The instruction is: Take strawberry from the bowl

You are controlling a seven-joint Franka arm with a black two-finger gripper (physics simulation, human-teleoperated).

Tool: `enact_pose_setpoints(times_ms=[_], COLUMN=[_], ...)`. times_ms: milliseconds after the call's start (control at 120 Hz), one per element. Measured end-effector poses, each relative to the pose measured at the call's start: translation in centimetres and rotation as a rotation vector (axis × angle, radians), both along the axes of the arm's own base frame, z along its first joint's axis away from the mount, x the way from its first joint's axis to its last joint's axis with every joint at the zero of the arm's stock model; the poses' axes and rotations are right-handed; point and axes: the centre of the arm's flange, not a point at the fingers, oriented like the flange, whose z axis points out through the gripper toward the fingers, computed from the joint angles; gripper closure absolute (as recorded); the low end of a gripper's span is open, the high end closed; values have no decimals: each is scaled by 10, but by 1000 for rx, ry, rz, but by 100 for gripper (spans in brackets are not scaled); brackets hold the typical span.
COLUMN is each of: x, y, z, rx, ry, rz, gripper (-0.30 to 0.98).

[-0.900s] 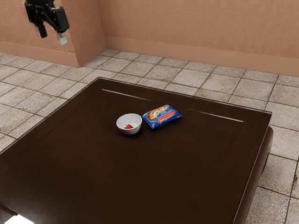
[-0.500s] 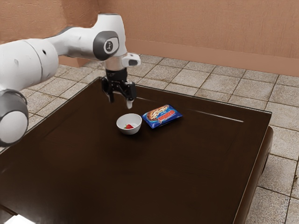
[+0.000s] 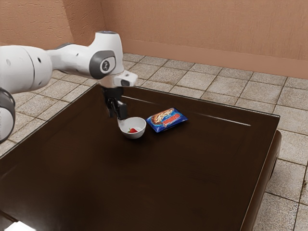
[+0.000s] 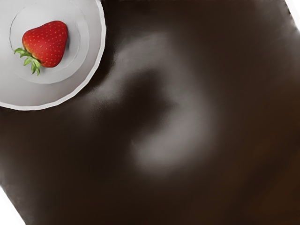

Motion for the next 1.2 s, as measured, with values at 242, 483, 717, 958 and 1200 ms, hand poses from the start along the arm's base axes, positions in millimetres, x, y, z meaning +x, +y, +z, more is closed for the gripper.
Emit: enact_pose_setpoints(times_ms=[242, 483, 717, 958, 1200], x=[47, 63, 87, 100, 103], y=[-6, 10, 13, 25, 27], z=[-23, -80, -90, -118, -141], rx=[-5, -42, -35, -41, -55], ry=[-99, -74, -120, -139, -143], rz=[-438, -719, -906, -1017, -1095], gripper=[21, 26, 29, 31, 34])
